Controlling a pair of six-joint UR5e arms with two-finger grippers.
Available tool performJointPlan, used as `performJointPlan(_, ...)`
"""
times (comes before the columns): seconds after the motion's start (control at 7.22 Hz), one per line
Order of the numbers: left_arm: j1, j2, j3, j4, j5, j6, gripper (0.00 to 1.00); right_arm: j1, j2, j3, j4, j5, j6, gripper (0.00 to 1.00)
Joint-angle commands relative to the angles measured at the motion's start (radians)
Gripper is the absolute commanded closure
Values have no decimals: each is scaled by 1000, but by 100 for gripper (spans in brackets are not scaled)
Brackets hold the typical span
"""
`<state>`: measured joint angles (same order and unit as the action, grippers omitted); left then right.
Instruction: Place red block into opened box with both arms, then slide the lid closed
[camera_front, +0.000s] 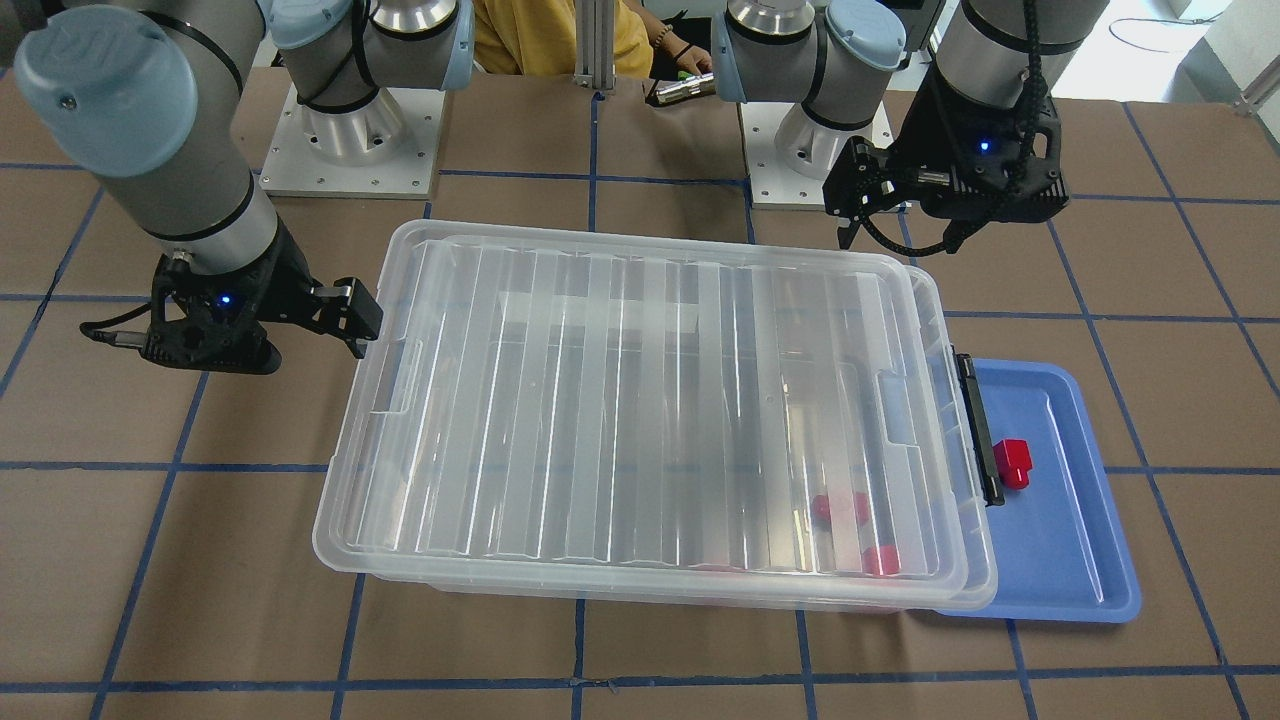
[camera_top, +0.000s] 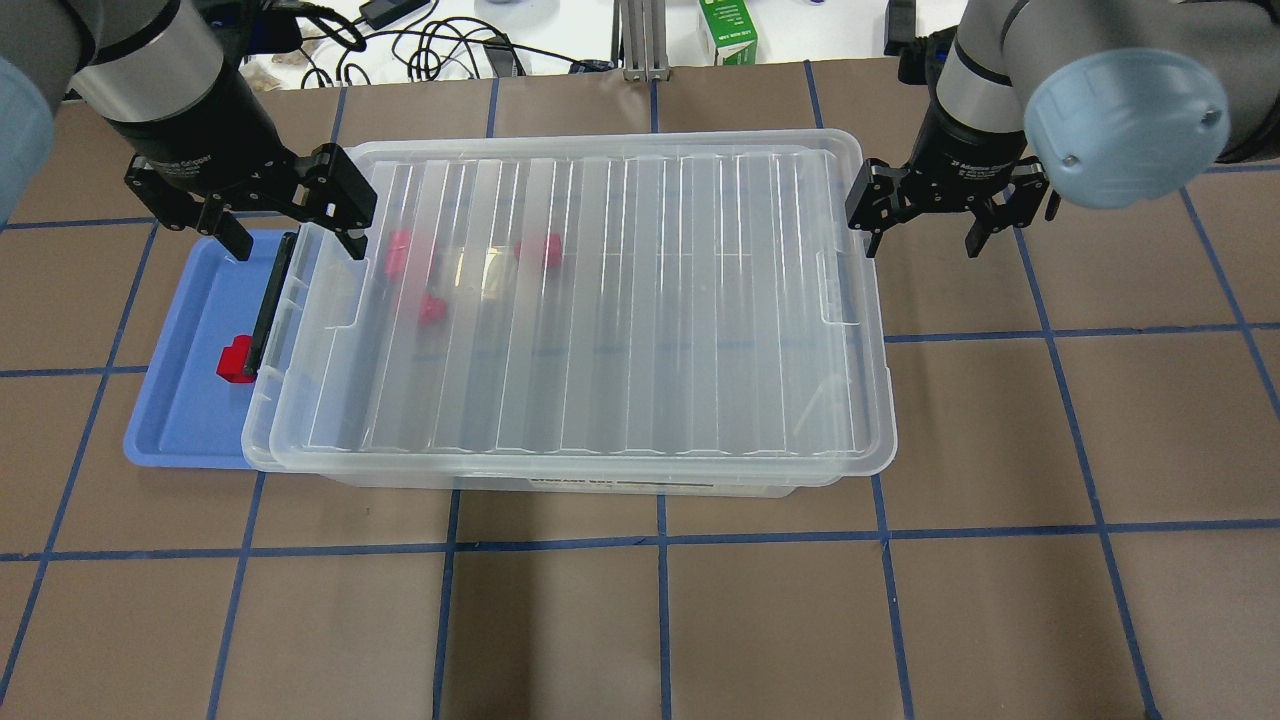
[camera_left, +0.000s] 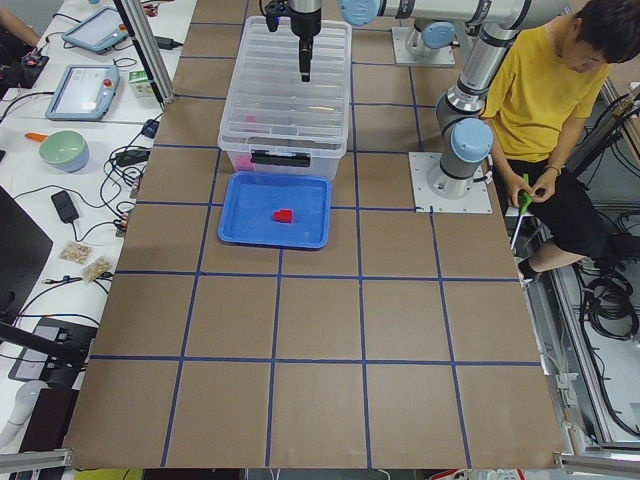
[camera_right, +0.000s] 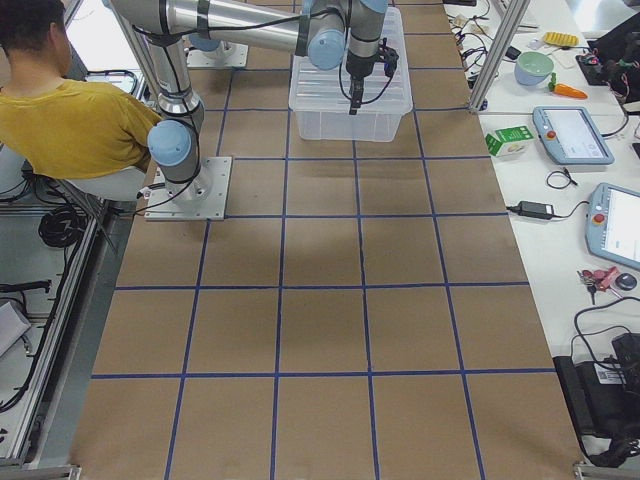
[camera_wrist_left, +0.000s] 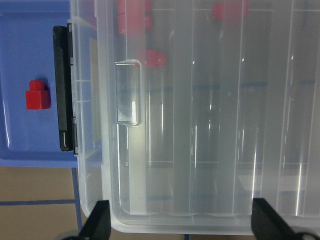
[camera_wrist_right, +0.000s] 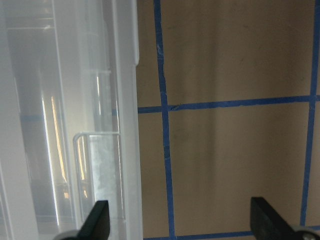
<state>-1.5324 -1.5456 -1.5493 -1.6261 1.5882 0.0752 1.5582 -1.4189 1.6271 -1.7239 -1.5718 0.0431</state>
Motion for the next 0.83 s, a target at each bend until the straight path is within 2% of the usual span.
performJointPlan(0.0,0,2,-2,-1,1,0,0,2,44,-1,-25,30,-6,0)
performJointPlan(0.69,0,9,-2,-8,3,5,0,-1,95,2,-25,30,-8,0)
